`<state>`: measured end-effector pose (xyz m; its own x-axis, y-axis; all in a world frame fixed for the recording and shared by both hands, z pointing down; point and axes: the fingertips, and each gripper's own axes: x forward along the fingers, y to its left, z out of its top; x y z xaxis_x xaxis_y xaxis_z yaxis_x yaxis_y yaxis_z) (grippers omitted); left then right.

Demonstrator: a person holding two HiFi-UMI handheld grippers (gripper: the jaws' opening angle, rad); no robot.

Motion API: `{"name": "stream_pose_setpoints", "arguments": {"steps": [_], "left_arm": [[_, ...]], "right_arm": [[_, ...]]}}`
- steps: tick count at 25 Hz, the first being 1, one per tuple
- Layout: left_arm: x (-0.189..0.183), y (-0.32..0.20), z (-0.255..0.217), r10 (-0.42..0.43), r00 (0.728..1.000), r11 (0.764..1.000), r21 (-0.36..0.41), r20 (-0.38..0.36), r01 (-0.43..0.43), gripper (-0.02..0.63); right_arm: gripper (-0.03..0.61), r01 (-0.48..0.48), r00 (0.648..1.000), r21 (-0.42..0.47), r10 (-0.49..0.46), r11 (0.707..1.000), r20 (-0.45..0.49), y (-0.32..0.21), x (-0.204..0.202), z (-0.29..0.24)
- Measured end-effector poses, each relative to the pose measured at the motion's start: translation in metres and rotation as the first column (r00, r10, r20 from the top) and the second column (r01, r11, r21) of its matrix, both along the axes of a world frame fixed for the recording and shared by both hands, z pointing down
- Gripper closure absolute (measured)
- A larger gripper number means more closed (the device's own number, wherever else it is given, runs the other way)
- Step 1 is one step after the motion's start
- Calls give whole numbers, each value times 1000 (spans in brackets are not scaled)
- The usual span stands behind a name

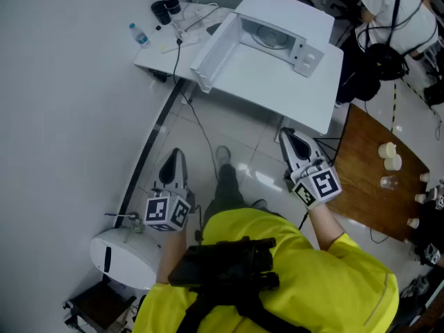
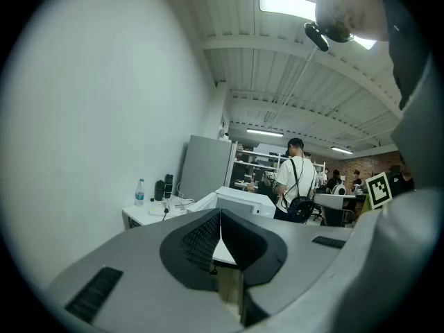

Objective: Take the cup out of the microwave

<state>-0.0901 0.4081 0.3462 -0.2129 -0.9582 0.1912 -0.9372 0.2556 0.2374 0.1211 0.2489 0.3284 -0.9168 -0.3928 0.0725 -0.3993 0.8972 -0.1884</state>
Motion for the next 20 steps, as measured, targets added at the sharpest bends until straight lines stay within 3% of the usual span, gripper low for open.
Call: {"name": "stream_pose_setpoints", "arguments": {"steps": [5, 11, 15, 20], "left_arm": [[-54, -83, 7, 37, 999, 998, 44, 13, -38, 609], [-121, -202, -18, 168, 985, 979, 111, 42, -172, 609], [-164, -258, -28, 189, 979, 972, 127, 73, -197, 609], [-151, -323, -16, 333, 940, 938, 79, 69, -338, 609]], "right_arm": [[574, -11, 999, -18, 10, 1000, -39, -66, -58, 22], [572, -138, 988, -7, 137, 990, -76, -164, -119, 20], [572, -221, 973, -14, 219, 975, -79, -214, -146, 23], [543, -310, 947, -69, 301, 948, -117, -258, -144, 50]]}}
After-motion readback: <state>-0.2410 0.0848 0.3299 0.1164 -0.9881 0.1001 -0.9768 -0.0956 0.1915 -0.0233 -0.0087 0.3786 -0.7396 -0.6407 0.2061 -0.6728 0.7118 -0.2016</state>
